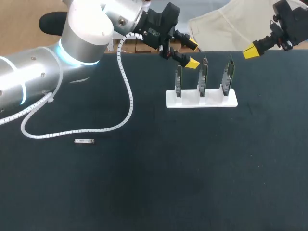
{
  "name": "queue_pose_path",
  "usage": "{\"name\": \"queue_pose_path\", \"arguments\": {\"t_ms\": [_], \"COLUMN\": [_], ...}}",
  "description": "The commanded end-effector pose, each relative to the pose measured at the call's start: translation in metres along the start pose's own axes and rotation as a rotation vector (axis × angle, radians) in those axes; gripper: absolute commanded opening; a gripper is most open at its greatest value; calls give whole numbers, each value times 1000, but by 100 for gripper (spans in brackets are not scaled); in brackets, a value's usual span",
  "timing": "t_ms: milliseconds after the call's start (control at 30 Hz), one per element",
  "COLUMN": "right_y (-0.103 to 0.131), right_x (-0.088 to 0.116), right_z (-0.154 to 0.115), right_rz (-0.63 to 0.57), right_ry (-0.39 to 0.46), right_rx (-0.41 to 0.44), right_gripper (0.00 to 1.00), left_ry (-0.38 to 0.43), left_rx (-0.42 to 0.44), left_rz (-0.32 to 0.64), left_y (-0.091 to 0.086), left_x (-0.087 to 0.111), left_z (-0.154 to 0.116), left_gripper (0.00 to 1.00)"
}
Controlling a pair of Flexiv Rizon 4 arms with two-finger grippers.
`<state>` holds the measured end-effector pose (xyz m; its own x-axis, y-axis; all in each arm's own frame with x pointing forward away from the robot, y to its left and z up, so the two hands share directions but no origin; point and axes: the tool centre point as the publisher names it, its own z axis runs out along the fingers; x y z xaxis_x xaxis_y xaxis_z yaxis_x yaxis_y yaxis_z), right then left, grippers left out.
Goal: Pick up the optical module with the left hand, and insert it into the network port with the right hand.
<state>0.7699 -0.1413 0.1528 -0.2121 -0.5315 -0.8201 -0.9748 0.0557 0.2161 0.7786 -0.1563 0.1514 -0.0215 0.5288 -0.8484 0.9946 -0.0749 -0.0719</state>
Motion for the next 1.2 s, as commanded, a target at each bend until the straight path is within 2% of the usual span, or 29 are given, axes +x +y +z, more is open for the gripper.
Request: {"name": "queue_pose_path", "arguments": {"t_ms": [33,67,100,133,167,1200], "right_y": [3,3,3,3,3,3], "right_x": [0,-1,-1,-1,-1,-1], "right_z": [1,1,1,2,2,2], "right_rz": [-4,-8,-7,-2,-2,-2], "right_ry": [-3,0,-1,-4,-5,-5], "right_rx": [10,13,12,3,1,1], "right_gripper": [0,0,7,41,100,100], "left_ry": [-1,-1,-1,-1,-1,-1], "left_rx": [-1,-1,-1,-1,-1,-1], "left_rz": [1,1,1,1,1,1], "left_y": [0,0,0,0,0,0], "left_x": [0,0,0,0,0,0], "left_z": [0,0,0,0,0,0], "left_gripper": [100,100,100,100,100,100]}}
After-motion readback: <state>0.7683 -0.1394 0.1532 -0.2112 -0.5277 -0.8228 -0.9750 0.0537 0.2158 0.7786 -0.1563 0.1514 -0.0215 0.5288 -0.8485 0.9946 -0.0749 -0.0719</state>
